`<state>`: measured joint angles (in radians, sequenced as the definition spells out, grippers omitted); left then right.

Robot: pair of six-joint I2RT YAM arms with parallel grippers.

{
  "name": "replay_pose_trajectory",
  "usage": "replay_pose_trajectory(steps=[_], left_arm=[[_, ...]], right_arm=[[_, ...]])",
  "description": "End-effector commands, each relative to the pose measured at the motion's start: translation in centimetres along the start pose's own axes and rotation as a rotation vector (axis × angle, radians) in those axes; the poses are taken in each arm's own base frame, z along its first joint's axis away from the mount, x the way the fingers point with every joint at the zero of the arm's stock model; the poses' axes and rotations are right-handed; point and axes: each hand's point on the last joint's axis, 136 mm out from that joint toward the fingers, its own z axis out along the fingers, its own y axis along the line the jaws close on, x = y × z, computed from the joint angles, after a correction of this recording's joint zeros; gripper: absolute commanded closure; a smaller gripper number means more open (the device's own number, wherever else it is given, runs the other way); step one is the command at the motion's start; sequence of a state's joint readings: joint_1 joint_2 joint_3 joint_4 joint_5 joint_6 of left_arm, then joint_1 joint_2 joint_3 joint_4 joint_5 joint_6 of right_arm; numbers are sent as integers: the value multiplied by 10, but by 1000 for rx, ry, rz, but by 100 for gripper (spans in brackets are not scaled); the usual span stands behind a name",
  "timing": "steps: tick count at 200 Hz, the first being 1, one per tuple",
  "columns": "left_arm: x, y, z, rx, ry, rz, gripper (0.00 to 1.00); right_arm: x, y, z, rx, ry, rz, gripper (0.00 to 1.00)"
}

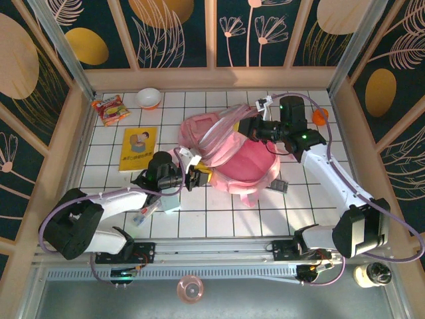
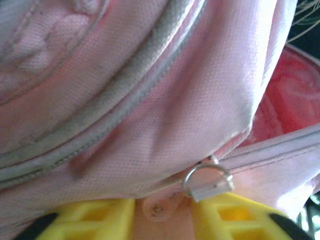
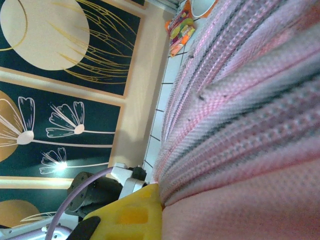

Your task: Pack books, pencil case, and school supplies into a backpack

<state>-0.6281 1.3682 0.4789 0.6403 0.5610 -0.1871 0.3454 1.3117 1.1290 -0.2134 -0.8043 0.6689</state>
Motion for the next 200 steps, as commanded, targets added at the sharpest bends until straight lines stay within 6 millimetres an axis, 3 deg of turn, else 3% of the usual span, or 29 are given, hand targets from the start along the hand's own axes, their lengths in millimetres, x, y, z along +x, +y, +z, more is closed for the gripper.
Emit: replay_pose_trajectory(steps=[1, 24, 60, 86, 127, 167, 200], left_arm=[[-26, -5, -2, 13, -75, 60, 76], [-25, 1, -9, -46, -82, 49, 86], [-10, 40, -27, -305, -56, -7, 98], [0, 62, -44, -456, -64, -41, 100], [16, 100, -58, -671, -27, -90, 100], [11, 140, -55, -804, -25, -144, 100], [-1, 171, -53, -885, -49, -196, 99]], right_arm=[[-7, 30, -12, -78, -53, -97, 100], [-9, 26, -13, -63, -59, -91, 100], [-13, 26, -19, -48, -67, -93, 100], [-18, 34, -26, -63, -73, -105, 100], [-23, 64, -40, -149, -68, -152, 100], [-23, 87, -51, -228, -48, -177, 100], [-27, 85, -56, -214, -57, -172, 100]])
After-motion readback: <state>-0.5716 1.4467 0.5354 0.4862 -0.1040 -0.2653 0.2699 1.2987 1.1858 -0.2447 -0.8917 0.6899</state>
